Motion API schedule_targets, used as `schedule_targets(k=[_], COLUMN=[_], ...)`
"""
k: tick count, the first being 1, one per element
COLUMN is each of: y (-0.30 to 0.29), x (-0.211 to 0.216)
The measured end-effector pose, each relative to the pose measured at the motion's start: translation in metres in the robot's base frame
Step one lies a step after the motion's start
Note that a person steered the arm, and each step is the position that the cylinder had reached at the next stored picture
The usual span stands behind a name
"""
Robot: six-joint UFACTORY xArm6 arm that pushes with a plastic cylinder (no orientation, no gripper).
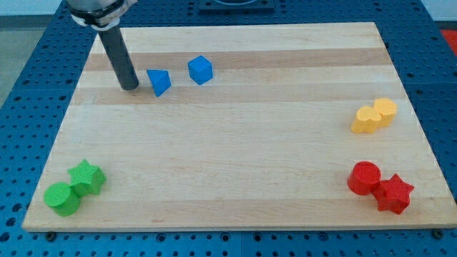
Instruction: Push the blue triangle close to blue cube
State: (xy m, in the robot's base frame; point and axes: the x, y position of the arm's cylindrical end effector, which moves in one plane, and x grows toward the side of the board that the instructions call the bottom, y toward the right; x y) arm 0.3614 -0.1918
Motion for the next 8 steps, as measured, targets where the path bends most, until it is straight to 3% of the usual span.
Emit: schedule_targets(k=[2, 8], y=[0.048, 0.077], x=[0.022, -0.003])
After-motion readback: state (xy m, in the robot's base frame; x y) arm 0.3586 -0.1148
